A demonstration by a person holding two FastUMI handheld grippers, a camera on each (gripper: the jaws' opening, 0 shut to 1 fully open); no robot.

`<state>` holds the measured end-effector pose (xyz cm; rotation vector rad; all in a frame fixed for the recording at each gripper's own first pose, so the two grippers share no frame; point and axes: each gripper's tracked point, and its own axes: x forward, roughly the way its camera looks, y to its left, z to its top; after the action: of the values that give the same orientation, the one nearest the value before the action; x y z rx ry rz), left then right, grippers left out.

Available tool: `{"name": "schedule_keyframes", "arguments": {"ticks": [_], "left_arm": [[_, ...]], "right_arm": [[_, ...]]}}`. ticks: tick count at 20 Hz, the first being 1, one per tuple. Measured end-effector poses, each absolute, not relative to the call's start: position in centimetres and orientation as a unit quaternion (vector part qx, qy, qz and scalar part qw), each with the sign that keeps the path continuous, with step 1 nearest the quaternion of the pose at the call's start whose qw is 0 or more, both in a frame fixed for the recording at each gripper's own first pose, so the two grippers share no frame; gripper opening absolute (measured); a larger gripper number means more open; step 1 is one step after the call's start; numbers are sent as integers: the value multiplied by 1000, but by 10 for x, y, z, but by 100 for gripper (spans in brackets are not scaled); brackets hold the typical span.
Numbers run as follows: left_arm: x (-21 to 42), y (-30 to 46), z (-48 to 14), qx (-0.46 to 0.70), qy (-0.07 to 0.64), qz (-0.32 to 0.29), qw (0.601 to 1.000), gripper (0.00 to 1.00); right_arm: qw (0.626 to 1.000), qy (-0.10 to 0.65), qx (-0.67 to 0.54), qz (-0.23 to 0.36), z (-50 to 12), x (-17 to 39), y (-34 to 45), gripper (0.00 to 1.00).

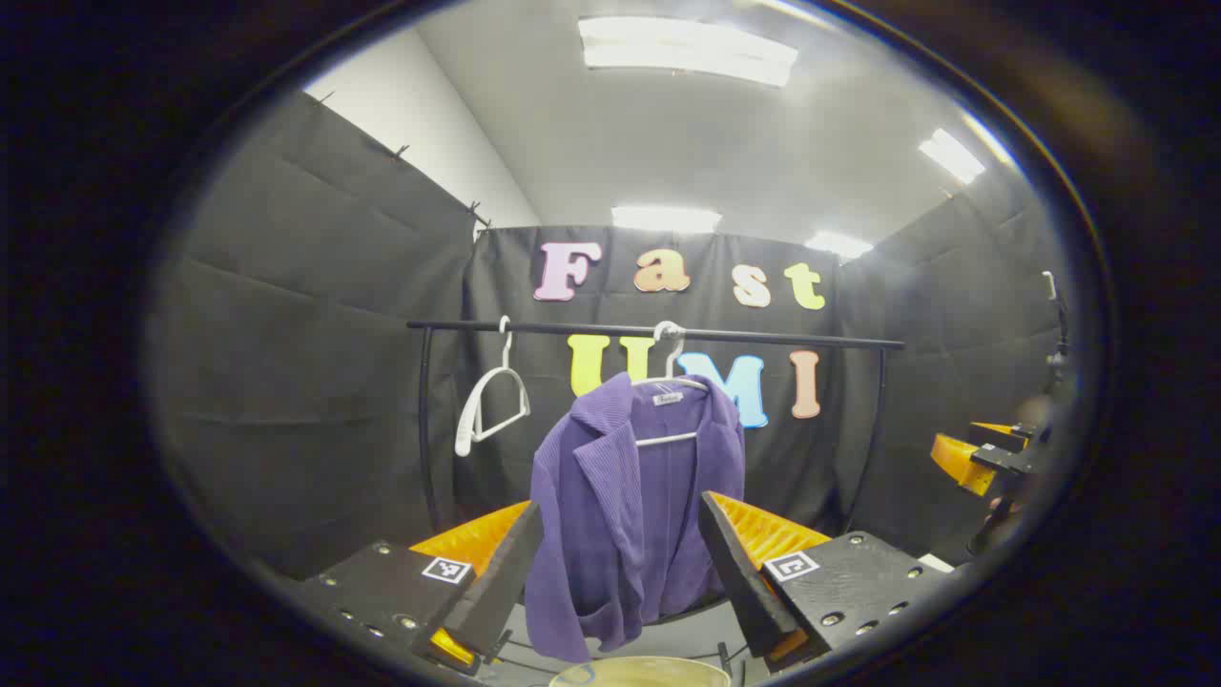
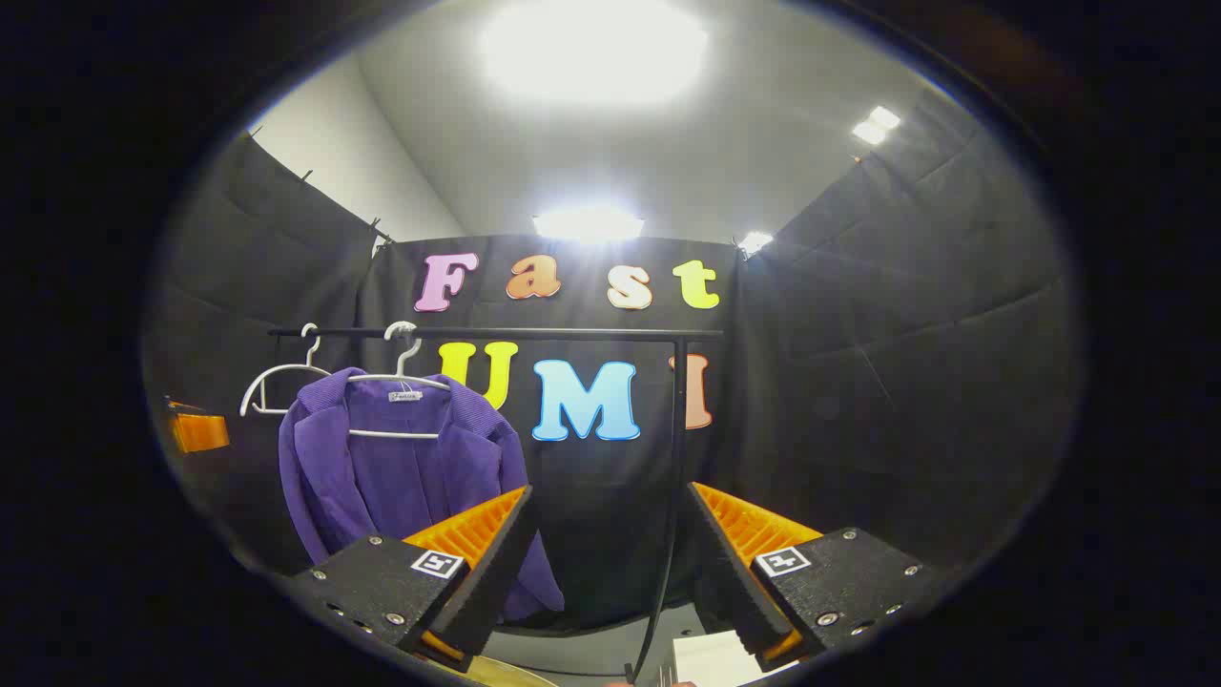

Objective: Grasp the clothes on the hanger with both hands and then place them into the laundry hamper below.

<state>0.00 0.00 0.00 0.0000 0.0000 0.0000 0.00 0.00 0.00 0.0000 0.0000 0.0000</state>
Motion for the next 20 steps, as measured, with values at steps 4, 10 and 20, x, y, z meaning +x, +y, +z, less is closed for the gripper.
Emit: {"name": "schedule_keyframes", "arguments": {"ticks": [4, 10, 20], "left_arm": [[4, 8, -13, 21, 11, 9, 1000, 100], [6, 5, -44, -11, 35, -5, 999, 95], [-5, 6, -72, -12, 74, 0, 997, 95]], "right_arm": [[1000, 18, -4, -19, -11, -6, -6, 95], [997, 43, 7, -61, -23, -19, -23, 95], [993, 77, 35, -84, -32, -44, -22, 95]]}}
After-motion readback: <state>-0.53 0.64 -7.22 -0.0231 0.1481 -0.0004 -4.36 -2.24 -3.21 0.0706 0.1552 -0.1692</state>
